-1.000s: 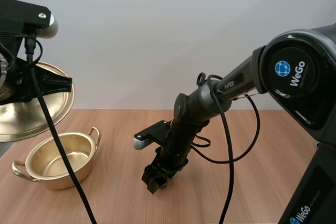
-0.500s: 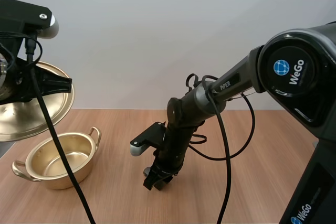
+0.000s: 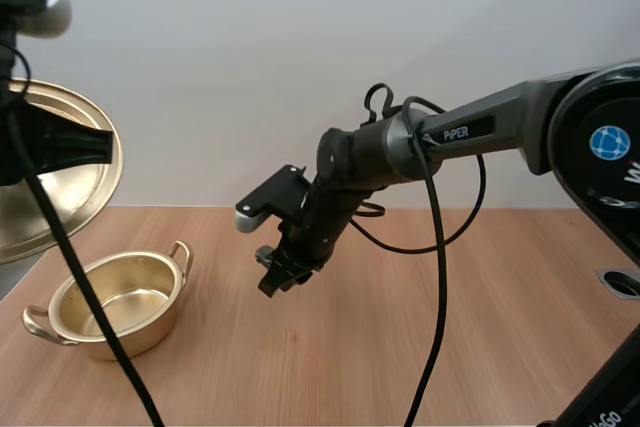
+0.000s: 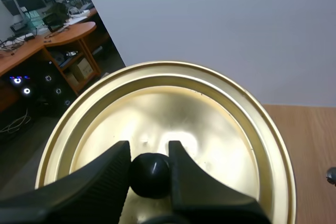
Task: Open the pot, put the car inside, and close it
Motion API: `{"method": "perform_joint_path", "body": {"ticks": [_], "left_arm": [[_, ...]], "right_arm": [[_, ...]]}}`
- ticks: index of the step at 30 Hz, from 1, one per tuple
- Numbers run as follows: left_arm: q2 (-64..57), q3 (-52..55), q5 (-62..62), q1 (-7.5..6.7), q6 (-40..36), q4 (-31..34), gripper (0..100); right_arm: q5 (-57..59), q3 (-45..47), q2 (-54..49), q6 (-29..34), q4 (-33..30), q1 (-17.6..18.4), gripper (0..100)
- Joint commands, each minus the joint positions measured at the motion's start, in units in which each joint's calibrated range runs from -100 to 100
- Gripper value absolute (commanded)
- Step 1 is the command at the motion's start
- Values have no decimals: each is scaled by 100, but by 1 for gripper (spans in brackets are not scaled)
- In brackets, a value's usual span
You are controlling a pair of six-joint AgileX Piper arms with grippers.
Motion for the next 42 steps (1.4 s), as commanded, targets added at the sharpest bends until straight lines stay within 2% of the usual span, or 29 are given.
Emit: {"method": "perform_joint_path", "body": {"ticks": [1,13,22,27,42], "left_arm": [[-377,-612,318,-1,81,7,0],[-1324,-1234,318,-1,353,7,0],[-1831,-1234,318,-1,564,7,0],[-1847,-1234,318,-1,564,7,0],[-1847,-1234,318,-1,564,7,0]], "right_arm": [[886,-392,-61,-534,757,93,0],[920,-1166,-74,-629,775,939,0],[740,-1888,116,-629,597,1280,0],[347,-2211,595,-629,474,1310,0],[354,-3690,2327,-750,475,1398,0]]}}
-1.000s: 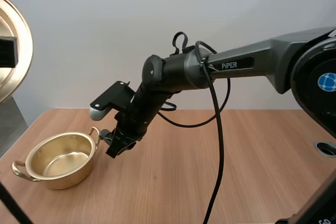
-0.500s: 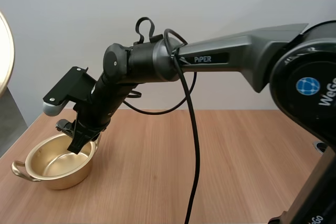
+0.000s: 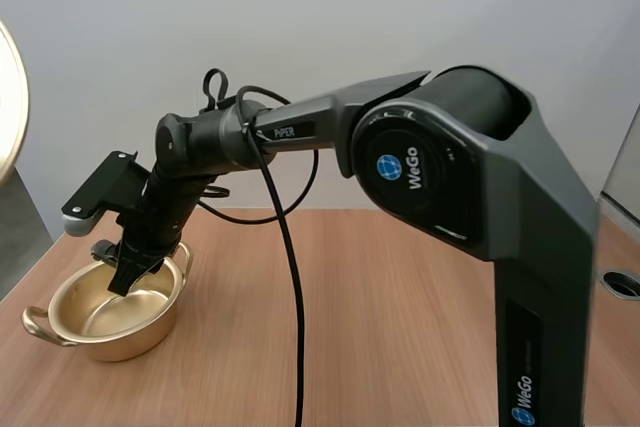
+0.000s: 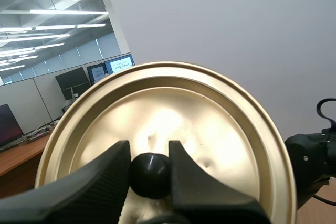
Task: Open the pot, put the car inside, and close it
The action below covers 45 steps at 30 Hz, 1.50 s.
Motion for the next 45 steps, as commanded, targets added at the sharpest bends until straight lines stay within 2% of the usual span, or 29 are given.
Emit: {"method": "perform_joint_path", "body": {"ticks": [1,6,12,25,26,27,29,31,41,45], "left_arm": [[-3,-4,1,-1,6,-4,0],[-3,-4,1,-1,6,-4,0],[-3,-4,1,-1,6,-4,0],[-3,-4,1,-1,6,-4,0],[-3,-4,1,-1,6,-4,0],[-3,-4,1,-1,6,-4,0],[-3,-4,1,-1,6,-4,0],[-3,-4,1,-1,6,-4,0],[-3,-4,1,-1,6,-4,0],[-6,61,1,-1,6,28,0]], "right_arm": [[4,-124,213,-1,0,35,0],[0,-209,583,-12,-73,116,0],[-174,-320,901,-12,-472,116,0],[-491,-335,945,7,-389,116,0],[-491,-335,945,7,-389,116,5],[-491,-335,945,7,-389,116,19],[-431,-335,934,7,-389,116,53],[-346,-335,896,7,-412,116,100],[-1360,-335,168,7,-552,116,100],[-1413,-335,-213,462,-990,34,100]]}}
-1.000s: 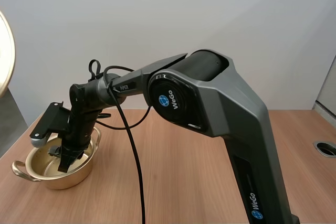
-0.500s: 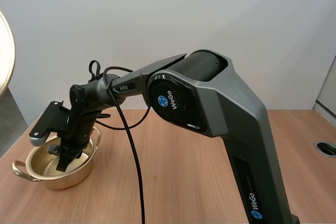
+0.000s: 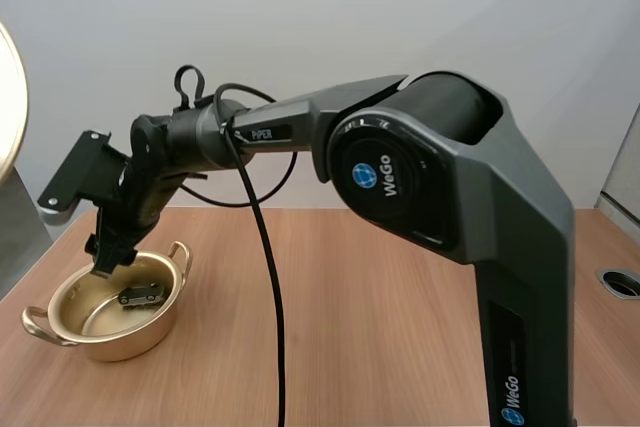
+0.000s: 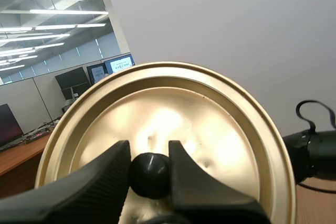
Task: Open the pot, put the car inside, and close it
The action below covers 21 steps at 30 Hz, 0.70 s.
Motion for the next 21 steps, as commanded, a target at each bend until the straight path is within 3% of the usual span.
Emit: {"method": "perform_joint_path", "body": {"ticks": [1,5,8,9,11,12,17,21], "left_arm": [[-6,113,1,-1,6,50,0],[50,787,1,-17,6,640,0],[135,1374,1,-53,6,677,0],[178,1660,1,-59,6,666,0],[282,2090,-50,-59,-3,639,0],[355,2324,-316,-59,-29,606,0],[712,3346,-1590,-59,-63,207,0],[957,3917,-2522,-59,-158,139,0]], "right_arm": [[-277,4,-688,610,-664,-123,100],[317,4,-1116,1697,-1102,-608,100],[1086,4,-1427,1992,-1051,-1032,100],[1398,4,-1516,1991,-950,-1153,71],[2100,4,-1729,2081,-546,-1435,4],[2532,4,-1846,2165,-273,-1600,0],[4234,4,-2514,1986,635,-2332,0],[4815,4,-3196,1840,942,-2620,0]]}}
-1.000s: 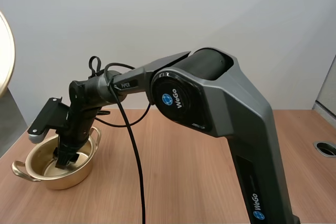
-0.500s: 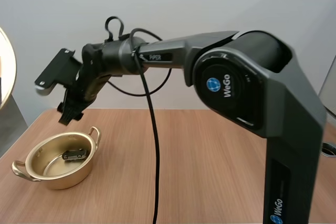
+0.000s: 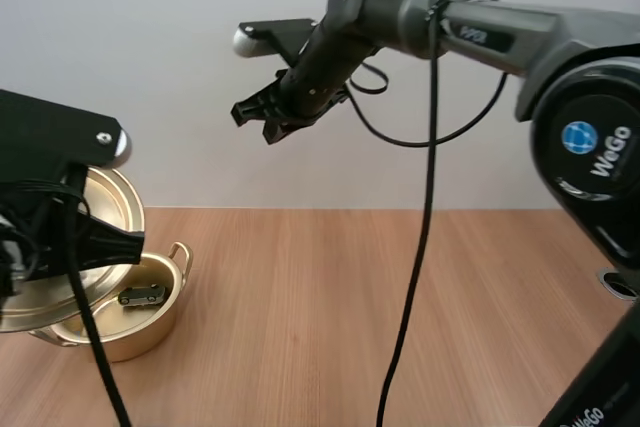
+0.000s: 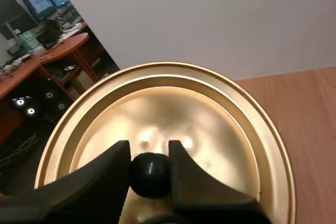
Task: Open the pot, put the car inside, and close it
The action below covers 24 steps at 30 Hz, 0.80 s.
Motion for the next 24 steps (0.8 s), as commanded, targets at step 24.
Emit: {"method": "perform_joint_path", "body": {"ticks": [24], "left_arm": [[2935,1249,-2585,8,-1811,1014,0]], "right_arm": [[1379,51,-3723,-222,597,-536,0]]}}
